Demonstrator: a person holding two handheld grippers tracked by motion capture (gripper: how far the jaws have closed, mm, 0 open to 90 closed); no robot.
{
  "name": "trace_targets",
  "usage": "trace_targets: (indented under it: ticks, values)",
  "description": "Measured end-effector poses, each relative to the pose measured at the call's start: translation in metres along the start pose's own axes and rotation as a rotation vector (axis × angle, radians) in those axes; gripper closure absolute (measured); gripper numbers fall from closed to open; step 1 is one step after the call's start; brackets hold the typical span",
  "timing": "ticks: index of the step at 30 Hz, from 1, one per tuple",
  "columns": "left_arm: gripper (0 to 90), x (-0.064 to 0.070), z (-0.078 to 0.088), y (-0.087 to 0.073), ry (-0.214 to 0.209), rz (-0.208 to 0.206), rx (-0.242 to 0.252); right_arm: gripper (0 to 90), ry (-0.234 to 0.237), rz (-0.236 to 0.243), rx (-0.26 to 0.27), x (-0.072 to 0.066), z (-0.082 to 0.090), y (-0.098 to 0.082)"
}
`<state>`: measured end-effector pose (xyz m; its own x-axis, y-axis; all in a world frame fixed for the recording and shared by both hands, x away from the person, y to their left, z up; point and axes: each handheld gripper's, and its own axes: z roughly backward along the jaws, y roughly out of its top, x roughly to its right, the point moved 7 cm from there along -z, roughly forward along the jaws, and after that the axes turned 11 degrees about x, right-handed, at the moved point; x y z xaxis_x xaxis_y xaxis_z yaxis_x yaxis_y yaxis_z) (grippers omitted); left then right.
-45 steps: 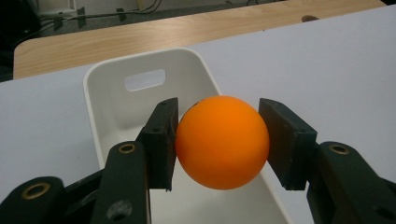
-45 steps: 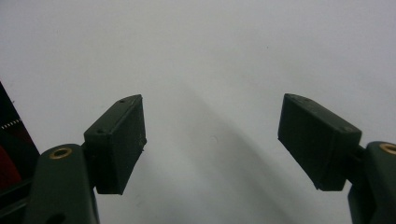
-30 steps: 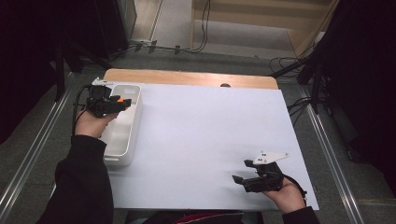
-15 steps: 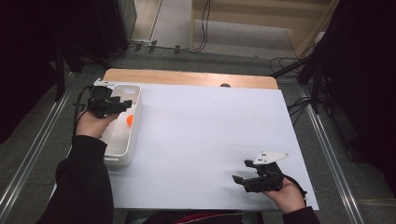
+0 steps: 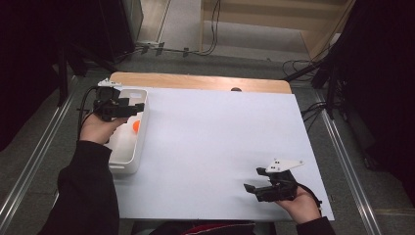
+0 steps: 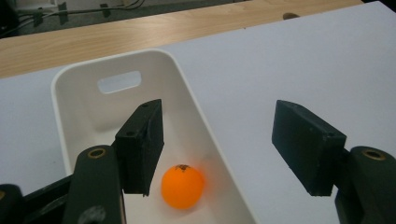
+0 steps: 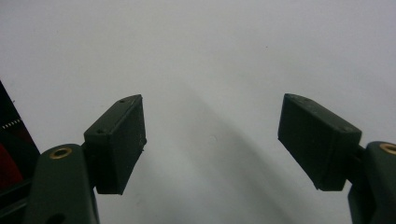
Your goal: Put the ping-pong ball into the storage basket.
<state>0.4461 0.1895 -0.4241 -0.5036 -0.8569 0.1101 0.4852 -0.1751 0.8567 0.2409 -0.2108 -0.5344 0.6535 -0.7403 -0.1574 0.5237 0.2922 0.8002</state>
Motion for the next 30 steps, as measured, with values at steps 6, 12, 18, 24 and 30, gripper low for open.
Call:
trace_targets:
  ticks: [6, 12, 18, 24, 30]
  values:
    - [31.0, 0.011, -0.001, 0.003, -0.049, 0.003, 0.007, 21.7, 0.001, -0.002, -0.001, -0.001, 0.0, 0.0]
    - [30.9, 0.021, -0.004, 0.003, -0.088, -0.008, -0.001, 21.7, 0.001, 0.001, -0.001, -0.001, 0.0, 0.0]
    - [30.9, 0.032, -0.007, 0.003, -0.125, -0.012, -0.01, 21.7, -0.002, 0.001, 0.006, 0.0, 0.001, 0.0]
    - [30.7, 0.043, -0.009, 0.005, -0.157, -0.013, 0.004, 21.7, -0.001, 0.002, 0.006, 0.0, 0.001, 0.0]
    - [27.7, 0.051, -0.015, 0.002, -0.169, -0.017, -0.008, 21.7, 0.0, 0.003, 0.006, 0.0, 0.001, 0.0]
